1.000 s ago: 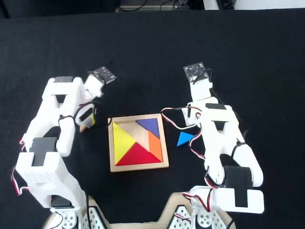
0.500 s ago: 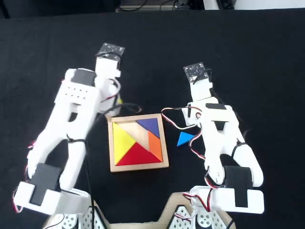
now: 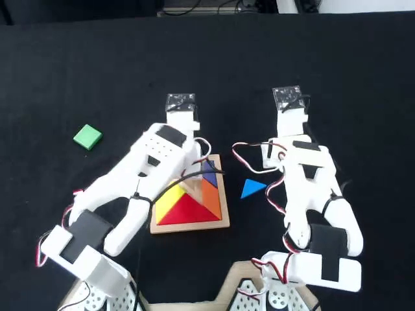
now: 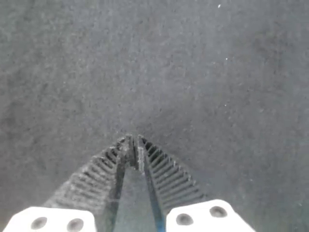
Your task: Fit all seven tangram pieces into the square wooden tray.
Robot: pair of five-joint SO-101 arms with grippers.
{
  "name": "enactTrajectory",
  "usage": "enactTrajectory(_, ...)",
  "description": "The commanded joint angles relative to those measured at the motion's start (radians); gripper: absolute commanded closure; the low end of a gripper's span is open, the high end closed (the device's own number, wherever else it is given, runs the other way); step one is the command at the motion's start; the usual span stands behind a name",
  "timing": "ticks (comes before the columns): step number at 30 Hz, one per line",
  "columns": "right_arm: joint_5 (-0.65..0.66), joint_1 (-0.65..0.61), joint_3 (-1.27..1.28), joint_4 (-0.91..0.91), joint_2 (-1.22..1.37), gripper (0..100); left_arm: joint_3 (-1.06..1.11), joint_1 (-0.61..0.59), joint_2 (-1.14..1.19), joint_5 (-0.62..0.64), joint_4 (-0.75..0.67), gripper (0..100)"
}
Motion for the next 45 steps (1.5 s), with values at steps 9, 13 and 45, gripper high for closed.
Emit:
enactTrajectory(9, -0.002, -0.012, -0.061, -0.032, -0.002, 98.7, 0.018, 0.087, 0.002, 0.018, -0.014, 90)
enactTrajectory(13, 0.000, -0.014, -0.061, -0.032, -0.002, 98.7, 0.018, 0.081, 0.003, 0.018, -0.014, 90)
enactTrajectory(45, 0.000, -0.015, -0.061, -0.032, -0.001, 98.7, 0.019, -0.041, -0.003, -0.157, -0.044, 75)
